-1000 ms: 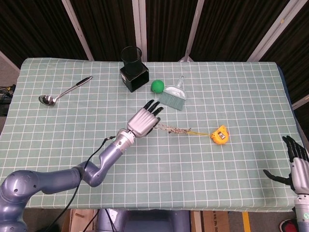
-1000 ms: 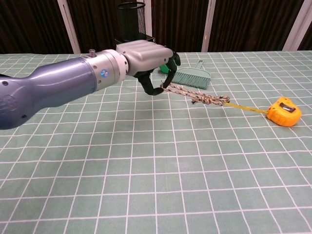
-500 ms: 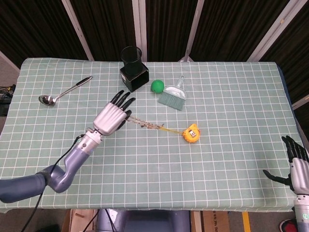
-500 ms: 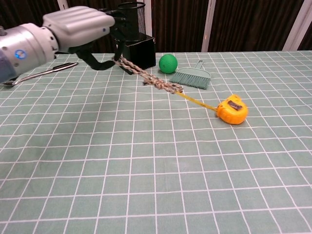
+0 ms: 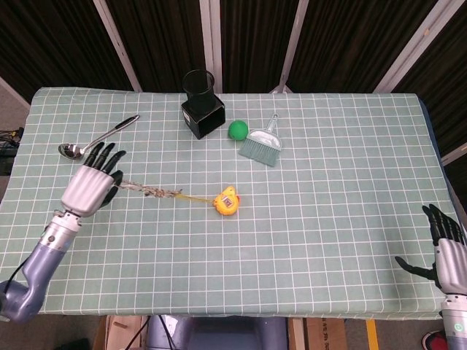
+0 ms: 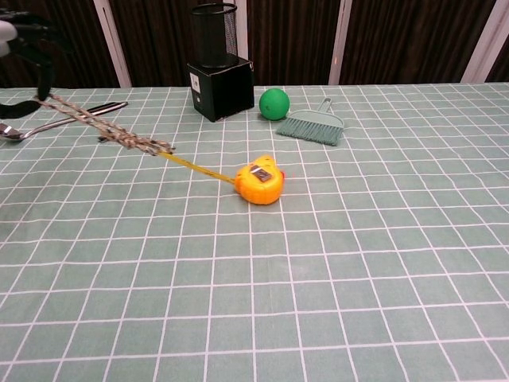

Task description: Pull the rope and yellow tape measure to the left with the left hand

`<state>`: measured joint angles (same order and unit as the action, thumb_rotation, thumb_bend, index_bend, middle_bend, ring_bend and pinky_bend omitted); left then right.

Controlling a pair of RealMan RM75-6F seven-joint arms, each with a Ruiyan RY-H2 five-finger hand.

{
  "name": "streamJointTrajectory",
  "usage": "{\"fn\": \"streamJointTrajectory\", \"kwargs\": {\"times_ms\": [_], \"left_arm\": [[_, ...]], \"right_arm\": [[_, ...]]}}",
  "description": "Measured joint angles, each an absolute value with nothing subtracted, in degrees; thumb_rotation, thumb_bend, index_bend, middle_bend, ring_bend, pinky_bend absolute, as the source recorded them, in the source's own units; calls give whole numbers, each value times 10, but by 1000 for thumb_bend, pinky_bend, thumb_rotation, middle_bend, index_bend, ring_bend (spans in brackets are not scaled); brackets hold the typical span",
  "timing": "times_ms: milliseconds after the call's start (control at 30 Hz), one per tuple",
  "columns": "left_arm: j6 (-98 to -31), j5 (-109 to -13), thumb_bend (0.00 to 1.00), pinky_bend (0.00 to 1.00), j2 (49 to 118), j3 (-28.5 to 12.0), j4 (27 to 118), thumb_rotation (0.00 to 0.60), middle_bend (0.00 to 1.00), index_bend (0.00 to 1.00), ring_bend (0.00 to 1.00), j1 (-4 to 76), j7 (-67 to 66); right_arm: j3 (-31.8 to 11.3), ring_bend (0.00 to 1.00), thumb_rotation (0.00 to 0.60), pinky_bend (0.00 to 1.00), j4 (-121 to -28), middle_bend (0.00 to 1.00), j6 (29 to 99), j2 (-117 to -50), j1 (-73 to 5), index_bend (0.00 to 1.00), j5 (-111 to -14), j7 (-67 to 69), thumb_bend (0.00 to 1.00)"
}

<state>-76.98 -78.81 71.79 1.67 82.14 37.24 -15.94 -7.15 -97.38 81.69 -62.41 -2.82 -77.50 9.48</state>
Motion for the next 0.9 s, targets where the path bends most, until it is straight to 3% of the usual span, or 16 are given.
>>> {"fn": "streamJointTrajectory", "kwargs": {"times_ms": [500,900], "left_arm": [[-794,-775,509,0,673,35,727,600,140,570,0,274,-91],[-781,-765,509,0,683,19,668,600,141,567,0,248,-72]], "right_arm": [[-72,0,600,0,-974,0,815,-626,-29,0,-773,92,122],[-72,0,600,0,-975,0,814,-626,-30,0,-772,92,122]]}}
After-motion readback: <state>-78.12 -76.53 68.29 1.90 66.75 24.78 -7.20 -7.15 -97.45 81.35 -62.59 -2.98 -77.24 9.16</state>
